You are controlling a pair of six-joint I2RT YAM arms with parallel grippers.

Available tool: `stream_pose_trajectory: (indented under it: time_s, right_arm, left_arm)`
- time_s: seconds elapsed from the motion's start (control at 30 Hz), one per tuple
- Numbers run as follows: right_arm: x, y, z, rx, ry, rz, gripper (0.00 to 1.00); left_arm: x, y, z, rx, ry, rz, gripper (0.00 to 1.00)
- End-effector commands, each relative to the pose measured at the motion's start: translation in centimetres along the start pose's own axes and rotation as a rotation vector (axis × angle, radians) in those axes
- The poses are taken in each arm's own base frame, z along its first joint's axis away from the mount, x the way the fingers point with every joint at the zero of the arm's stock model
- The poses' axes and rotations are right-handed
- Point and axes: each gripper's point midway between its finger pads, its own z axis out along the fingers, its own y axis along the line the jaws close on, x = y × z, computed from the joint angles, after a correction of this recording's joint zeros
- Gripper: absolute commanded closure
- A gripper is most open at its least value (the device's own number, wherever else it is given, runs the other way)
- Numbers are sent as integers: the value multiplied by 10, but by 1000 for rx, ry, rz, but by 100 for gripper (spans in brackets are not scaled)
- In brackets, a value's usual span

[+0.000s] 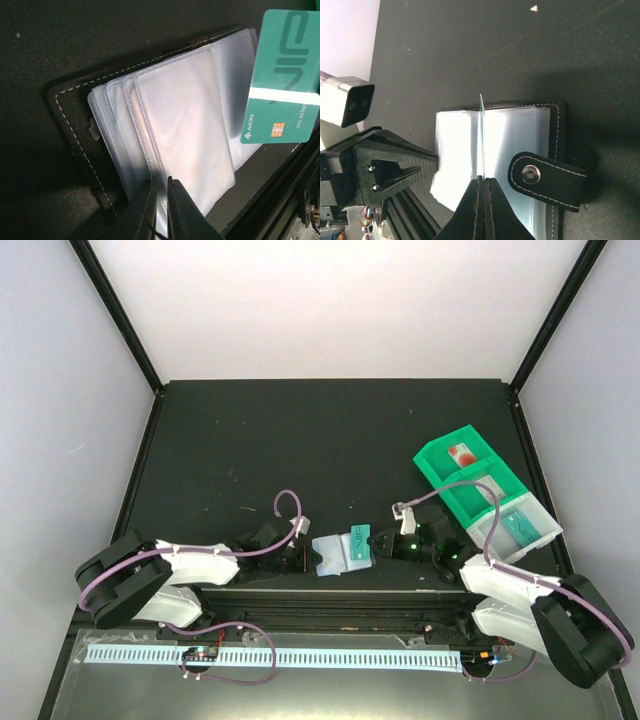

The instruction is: Take the credit cards out of the card holder

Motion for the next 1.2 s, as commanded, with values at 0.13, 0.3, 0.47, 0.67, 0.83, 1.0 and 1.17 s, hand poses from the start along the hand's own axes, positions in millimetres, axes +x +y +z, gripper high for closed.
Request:
stream_pose_trajectory:
  time_s: [0.13, 0.3, 0.47, 0.67, 0.83, 1.0, 1.17]
  right_arm:
    - [-16, 22, -16, -31, -56, -26, 99]
    - [-20, 47, -20, -123, -42, -41, 99]
    - [-21, 72, -27, -225, -33, -40, 99]
    - [-15, 112, -35, -379, -1, -60, 99]
    - [-8, 141, -41, -479, 17, -57, 99]
    - [-7, 162, -44, -563, 18, -35, 99]
    - [-5, 165, -41, -573, 21, -25, 99]
  left_arm:
    - [11, 37, -14, -163, 2, -36, 80]
    - [-10, 15, -34, -121, -84, -21, 59]
    - [-26, -19, -58, 3, -159, -6, 41]
    - [-36, -80, -91, 317, -233, 24, 27]
    - [-40, -108, -114, 482, -278, 30, 29]
    - [-37, -116, -121, 578, -288, 22, 37]
    - [-34, -120, -123, 616, -275, 32, 51]
